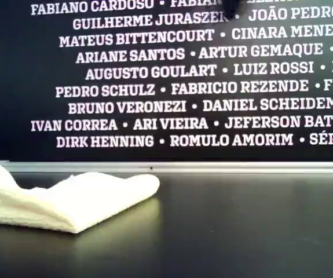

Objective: Fold a cloth

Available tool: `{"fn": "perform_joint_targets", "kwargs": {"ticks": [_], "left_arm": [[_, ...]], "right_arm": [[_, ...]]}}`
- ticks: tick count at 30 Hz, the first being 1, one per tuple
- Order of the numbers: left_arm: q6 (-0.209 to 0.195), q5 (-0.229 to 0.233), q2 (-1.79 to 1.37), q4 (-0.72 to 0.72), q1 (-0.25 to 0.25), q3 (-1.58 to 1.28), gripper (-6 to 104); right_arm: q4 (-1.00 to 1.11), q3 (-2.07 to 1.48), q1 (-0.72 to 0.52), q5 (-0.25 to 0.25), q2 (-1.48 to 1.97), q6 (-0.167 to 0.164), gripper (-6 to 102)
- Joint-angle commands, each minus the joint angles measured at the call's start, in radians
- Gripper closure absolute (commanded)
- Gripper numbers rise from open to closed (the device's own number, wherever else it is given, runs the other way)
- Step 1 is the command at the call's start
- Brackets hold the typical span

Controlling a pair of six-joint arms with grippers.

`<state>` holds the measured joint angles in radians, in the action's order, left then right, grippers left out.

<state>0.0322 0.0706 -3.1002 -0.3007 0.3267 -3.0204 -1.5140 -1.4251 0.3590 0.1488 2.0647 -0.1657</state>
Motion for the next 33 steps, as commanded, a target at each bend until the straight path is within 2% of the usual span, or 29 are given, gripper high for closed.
{"fn": "perform_joint_targets", "kwargs": {"ticks": [1, 5, 7, 11, 14, 18, 20, 22, 26, 31, 33], "left_arm": [[0.005, 0.005, -0.017, 0.012, -0.058, 0.038, 26], [0.005, -0.009, -0.018, 0.012, -0.213, 0.023, 26], [0.005, -0.002, -0.018, 0.012, -0.245, 0.017, 26], [0.005, -0.011, -0.018, 0.012, -0.256, 0.012, 26], [0.005, 0.003, -0.018, 0.012, -0.258, 0.012, 26], [0.005, 0.005, -0.018, 0.012, -0.259, 0.012, 27], [0.005, -0.003, -0.018, 0.011, -0.278, 0.012, 27], [0.005, -0.009, -0.018, 0.011, -0.298, 0.012, 27], [0.005, -0.011, -0.018, -0.006, -0.304, 0.012, 27], [0.006, -0.014, -0.018, -0.158, -0.304, 0.012, 27], [0.006, -0.014, -0.018, -0.216, -0.304, 0.012, 27]], "right_arm": [[0.106, -0.210, -0.204, -0.005, 0.357, -0.009, 96], [0.393, -0.471, -0.367, 0.012, 0.557, -0.009, 96], [0.568, -0.624, -0.393, 0.012, 0.618, -0.009, 96], [0.838, -0.902, -0.394, 0.006, 0.695, -0.009, 96], [0.980, -1.083, -0.394, 0.011, 0.741, 0.006, 96], [1.167, -1.269, -0.396, -0.005, 0.818, 0.006, 96], [1.238, -1.345, -0.396, 0.000, 0.871, 0.006, 96], [1.292, -1.408, -0.396, -0.005, 0.908, 0.006, 96], [1.350, -1.523, -0.396, -0.005, 0.991, 0.008, 96], [1.355, -1.612, -0.397, -0.006, 1.051, 0.006, 96], [1.355, -1.612, -0.397, -0.006, 1.054, -0.006, 95]]}}
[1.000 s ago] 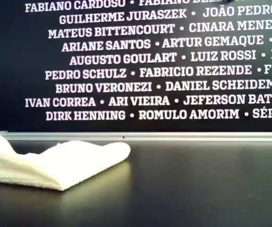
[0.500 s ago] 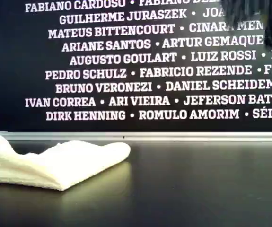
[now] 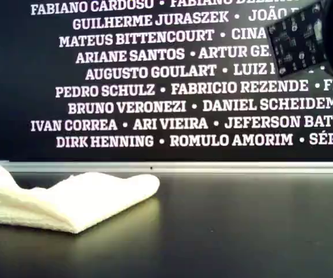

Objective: Fold a cloth

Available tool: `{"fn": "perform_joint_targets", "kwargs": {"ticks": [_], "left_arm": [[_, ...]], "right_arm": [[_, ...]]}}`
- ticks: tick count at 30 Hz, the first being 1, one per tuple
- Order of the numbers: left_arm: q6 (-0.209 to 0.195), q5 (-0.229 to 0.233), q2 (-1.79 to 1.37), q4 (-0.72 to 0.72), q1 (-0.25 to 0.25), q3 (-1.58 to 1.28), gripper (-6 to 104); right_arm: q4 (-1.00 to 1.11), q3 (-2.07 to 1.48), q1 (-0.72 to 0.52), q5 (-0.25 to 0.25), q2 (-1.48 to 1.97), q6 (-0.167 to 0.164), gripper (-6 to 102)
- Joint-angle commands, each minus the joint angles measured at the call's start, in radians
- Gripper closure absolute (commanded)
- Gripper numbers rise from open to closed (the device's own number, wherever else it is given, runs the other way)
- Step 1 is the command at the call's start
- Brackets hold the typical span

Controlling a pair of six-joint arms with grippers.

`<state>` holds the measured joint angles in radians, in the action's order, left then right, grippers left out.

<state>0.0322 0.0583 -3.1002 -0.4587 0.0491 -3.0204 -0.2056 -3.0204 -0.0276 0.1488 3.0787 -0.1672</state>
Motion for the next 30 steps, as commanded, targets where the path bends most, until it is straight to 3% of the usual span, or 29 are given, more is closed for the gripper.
{"fn": "perform_joint_targets", "kwargs": {"ticks": [1, 5, 8, 12, 18, 20, 30], "left_arm": [[0.006, -0.002, -0.018, -0.087, -0.026, 0.012, 27], [0.006, -0.002, -0.018, -0.183, -0.026, 0.012, 29], [0.006, -0.002, -0.018, -0.210, -0.026, 0.012, 37], [0.006, -0.002, -0.018, -0.213, -0.026, 0.012, 57], [0.006, -0.002, -0.018, -0.213, -0.026, 0.012, 94], [0.006, -0.002, -0.018, -0.213, -0.028, 0.012, 102], [0.005, -0.002, -0.017, -0.310, -0.063, 0.012, 98]], "right_arm": [[0.046, -0.017, -0.011, -0.006, 0.040, -0.006, 95], [0.028, -0.017, -0.014, -0.005, 0.037, -0.006, 96], [0.026, -0.017, -0.057, -0.005, 0.037, -0.006, 96], [-0.028, -0.017, -0.080, -0.005, 0.035, -0.005, 96], [-0.410, -0.017, -0.074, -0.005, 0.038, 0.005, 96], [-0.480, -0.017, -0.072, -0.005, 0.038, -0.005, 96], [-0.529, -0.017, -0.064, -0.005, 0.037, 0.008, 96]]}}
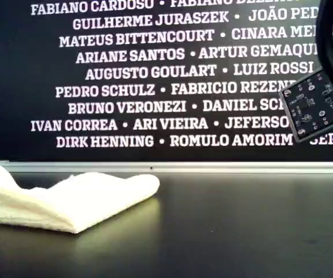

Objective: Fold a cloth

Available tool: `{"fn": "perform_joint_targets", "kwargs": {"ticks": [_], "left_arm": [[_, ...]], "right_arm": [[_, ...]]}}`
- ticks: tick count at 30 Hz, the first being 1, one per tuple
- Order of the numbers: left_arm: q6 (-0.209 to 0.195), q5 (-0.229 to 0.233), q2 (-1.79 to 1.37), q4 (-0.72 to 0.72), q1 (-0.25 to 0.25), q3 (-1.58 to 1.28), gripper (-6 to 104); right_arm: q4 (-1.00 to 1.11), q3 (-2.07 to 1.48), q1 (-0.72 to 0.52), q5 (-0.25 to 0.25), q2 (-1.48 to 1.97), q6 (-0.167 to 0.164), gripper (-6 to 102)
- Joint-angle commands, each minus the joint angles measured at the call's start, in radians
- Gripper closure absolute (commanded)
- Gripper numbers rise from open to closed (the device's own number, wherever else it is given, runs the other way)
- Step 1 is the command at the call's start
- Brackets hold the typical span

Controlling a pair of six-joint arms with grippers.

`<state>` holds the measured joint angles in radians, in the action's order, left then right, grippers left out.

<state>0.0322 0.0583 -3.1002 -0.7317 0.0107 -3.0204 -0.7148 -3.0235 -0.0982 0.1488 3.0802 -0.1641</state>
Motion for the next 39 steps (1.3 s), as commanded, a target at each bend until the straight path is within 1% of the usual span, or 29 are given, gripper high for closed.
{"fn": "perform_joint_targets", "kwargs": {"ticks": [1, 3, 7, 10, 11, 13, 16, 39], "left_arm": [[0.005, -0.002, -0.017, -0.057, -0.025, 0.012, 98], [0.005, -0.002, -0.015, -0.084, -0.025, 0.012, 98], [0.003, 0.000, -0.009, -0.087, -0.014, 0.012, 98], [0.002, 0.000, -0.002, -0.086, -0.009, 0.012, 98], [0.003, 0.006, -0.002, -0.086, -0.009, 0.012, 98], [0.003, 0.015, -0.002, -0.086, -0.009, 0.011, 98], [0.003, 0.002, -0.002, -0.086, -0.009, 0.011, 98], [0.003, 0.002, 0.000, -0.086, -0.009, 0.011, 98]], "right_arm": [[-0.020, -0.014, 0.008, -0.005, 0.035, 0.005, 96], [-0.020, -0.014, 0.008, -0.005, 0.032, 0.005, 96], [-0.020, -0.014, -0.002, -0.006, 0.005, -0.008, 96], [-0.020, -0.014, 0.008, -0.005, -0.074, -0.008, 96], [-0.020, -0.014, 0.008, 0.002, -0.100, -0.008, 96], [-0.020, -0.014, 0.003, -0.005, -0.126, -0.008, 96], [-0.020, -0.014, 0.003, -0.005, -0.130, -0.008, 96], [-0.018, -0.014, 0.005, -0.005, -0.130, -0.009, 96]]}}
